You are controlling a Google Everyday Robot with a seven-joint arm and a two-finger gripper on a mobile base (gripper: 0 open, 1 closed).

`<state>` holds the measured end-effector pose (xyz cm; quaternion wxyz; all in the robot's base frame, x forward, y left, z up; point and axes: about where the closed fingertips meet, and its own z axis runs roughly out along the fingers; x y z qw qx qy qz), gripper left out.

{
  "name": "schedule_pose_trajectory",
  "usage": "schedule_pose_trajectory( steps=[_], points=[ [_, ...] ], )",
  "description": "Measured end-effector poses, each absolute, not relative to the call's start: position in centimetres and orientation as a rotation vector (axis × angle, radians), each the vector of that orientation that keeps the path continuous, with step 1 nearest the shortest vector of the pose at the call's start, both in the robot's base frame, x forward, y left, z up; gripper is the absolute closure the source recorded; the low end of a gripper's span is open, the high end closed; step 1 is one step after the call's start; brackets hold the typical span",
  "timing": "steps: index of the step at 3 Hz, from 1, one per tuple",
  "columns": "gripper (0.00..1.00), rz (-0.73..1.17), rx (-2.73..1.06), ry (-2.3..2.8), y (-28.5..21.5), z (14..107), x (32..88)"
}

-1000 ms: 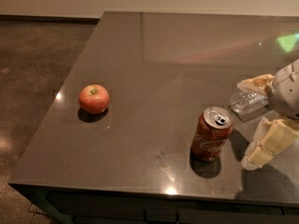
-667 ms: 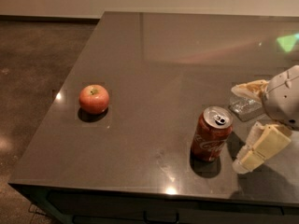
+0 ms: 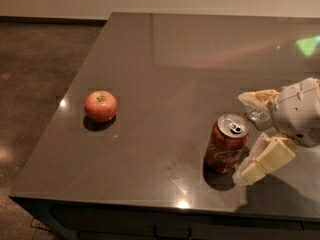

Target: Knock coke can over

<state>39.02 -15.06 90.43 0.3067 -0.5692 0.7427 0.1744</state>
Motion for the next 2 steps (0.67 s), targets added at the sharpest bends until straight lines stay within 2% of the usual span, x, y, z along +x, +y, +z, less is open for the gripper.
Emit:
schedule_pose_trajectory(
  steps=[1,2],
  points=[
    [0.06,0.480,-1.476,1.939,-14.10,90.28,39.00],
    [0.24,0.484,-1.459,1.927,-13.55,89.99,39.02]
  ],
)
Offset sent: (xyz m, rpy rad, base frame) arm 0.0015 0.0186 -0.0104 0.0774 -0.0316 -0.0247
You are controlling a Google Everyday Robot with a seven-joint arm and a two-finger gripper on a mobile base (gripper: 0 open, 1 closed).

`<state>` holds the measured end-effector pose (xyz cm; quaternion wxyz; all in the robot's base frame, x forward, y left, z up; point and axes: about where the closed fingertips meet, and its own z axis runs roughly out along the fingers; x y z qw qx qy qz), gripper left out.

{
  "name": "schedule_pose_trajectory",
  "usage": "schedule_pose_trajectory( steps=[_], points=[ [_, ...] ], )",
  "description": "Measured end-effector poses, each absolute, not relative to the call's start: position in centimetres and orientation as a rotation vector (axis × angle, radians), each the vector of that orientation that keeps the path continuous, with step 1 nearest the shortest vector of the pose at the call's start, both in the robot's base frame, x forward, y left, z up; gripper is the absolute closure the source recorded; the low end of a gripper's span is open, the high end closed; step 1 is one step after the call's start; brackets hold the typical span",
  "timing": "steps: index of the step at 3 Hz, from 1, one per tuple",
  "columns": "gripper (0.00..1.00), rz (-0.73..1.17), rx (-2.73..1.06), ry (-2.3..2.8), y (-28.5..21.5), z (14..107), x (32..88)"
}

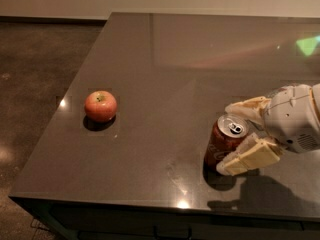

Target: Knock coke can over

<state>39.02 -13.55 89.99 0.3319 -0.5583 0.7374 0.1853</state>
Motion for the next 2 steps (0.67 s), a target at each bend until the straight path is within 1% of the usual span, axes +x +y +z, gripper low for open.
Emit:
schedule_pose_trajectory(
  steps=[2],
  points=[
    [0.70,0.469,-1.451,1.925,-12.56,91.02,39.63]
  ],
)
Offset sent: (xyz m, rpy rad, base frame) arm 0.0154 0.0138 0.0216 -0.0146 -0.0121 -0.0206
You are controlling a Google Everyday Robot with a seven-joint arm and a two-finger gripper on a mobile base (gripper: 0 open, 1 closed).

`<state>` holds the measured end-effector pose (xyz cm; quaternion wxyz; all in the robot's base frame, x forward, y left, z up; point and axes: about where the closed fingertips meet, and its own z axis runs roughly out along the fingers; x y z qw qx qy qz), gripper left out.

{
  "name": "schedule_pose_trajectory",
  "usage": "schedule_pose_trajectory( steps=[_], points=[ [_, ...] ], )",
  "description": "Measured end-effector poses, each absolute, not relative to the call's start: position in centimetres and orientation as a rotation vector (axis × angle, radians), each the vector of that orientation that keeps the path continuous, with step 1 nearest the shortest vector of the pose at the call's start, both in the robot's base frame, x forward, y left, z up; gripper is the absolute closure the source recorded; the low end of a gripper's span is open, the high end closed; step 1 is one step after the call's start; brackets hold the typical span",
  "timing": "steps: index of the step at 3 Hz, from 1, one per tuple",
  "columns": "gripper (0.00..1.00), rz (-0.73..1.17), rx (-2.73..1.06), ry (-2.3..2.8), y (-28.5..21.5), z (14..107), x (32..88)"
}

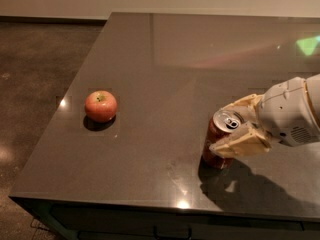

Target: Knock coke can over

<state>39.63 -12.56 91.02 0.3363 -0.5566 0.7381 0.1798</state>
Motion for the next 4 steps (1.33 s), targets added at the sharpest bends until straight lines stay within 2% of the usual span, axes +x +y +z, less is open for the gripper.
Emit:
schedule_pose_trajectory(
  steps=[1,2,4],
  points=[
    [0.94,0.413,-1.503,1.945,-11.4,93.1,40.6],
    [1.00,0.300,-1.614,2.007,-9.4,94.6,41.5],
    [1.00,0.045,-1.829,2.165,-7.9,93.7,44.0]
  ],
)
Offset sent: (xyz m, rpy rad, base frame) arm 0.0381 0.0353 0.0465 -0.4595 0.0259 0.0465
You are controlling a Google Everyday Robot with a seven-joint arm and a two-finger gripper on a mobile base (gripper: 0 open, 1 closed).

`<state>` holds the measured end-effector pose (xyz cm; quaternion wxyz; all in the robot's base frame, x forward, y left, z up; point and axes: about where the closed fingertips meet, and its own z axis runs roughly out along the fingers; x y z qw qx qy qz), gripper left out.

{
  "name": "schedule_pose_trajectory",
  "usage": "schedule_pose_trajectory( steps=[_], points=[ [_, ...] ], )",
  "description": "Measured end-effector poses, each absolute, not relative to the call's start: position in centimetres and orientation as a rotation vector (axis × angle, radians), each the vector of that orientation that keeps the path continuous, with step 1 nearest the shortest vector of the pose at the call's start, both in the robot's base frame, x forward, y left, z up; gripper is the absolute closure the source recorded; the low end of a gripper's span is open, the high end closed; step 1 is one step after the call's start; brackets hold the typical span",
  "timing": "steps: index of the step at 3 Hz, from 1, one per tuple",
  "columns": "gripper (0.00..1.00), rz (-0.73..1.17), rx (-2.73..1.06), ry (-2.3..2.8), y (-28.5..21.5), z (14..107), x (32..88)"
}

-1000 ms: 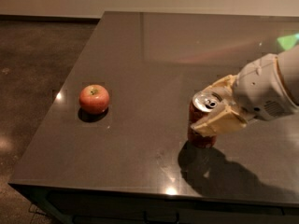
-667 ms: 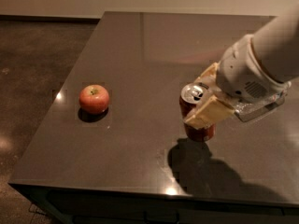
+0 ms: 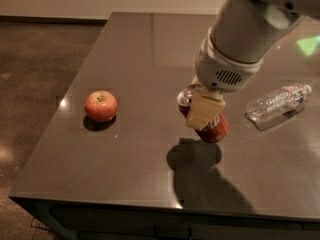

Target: Knock coke can over

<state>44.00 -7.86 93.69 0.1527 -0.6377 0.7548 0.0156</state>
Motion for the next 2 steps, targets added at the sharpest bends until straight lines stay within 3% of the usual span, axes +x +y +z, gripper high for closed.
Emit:
schedule_pose_trajectory(
  steps=[1,2],
  points=[
    [1.00,-0.072,-1.925,2.210,-8.0,92.5,45.7],
    [0.87,-0.165,-1.991,2.237,-8.3,91.6,47.3]
  ],
)
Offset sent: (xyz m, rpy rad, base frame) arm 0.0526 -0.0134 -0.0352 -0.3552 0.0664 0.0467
